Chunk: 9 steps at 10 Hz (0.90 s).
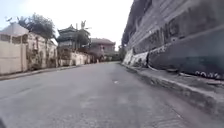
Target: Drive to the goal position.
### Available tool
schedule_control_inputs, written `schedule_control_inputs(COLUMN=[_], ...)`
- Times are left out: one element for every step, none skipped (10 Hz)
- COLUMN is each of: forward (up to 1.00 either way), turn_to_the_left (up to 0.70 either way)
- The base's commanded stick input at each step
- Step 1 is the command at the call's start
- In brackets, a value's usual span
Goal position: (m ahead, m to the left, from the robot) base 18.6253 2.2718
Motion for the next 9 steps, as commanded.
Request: schedule_control_inputs(forward=[1.00,1.00,1.00,1.00,1.00,1.00,1.00,1.00,1.00], turn_to_the_left=[0.00,-0.20,-0.35,-0.36,-0.36,-0.20,-0.04,0.00,-0.01])
